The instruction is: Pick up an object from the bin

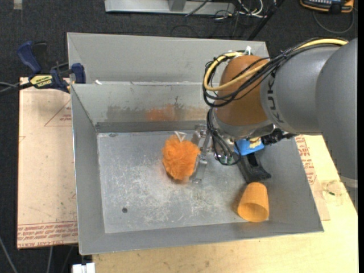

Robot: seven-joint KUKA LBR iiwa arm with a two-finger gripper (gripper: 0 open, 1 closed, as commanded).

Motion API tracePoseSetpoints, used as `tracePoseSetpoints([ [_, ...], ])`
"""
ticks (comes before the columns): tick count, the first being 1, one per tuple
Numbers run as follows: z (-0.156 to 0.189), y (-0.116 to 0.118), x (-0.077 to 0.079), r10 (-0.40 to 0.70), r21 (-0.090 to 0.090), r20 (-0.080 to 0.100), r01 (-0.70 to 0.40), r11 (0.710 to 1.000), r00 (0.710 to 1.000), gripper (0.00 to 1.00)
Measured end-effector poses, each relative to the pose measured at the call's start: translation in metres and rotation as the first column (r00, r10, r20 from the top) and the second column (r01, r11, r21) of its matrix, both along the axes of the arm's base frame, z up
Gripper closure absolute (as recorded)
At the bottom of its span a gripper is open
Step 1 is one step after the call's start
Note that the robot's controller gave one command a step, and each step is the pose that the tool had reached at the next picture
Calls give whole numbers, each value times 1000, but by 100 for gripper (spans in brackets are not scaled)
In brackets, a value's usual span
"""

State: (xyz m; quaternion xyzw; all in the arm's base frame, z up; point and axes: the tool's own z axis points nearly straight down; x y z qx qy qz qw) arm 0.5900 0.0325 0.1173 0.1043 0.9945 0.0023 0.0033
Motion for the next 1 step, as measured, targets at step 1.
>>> tracePoseSetpoints([
  [1,-39,52,-30,216,-5,1,-216,976,976,100],
])
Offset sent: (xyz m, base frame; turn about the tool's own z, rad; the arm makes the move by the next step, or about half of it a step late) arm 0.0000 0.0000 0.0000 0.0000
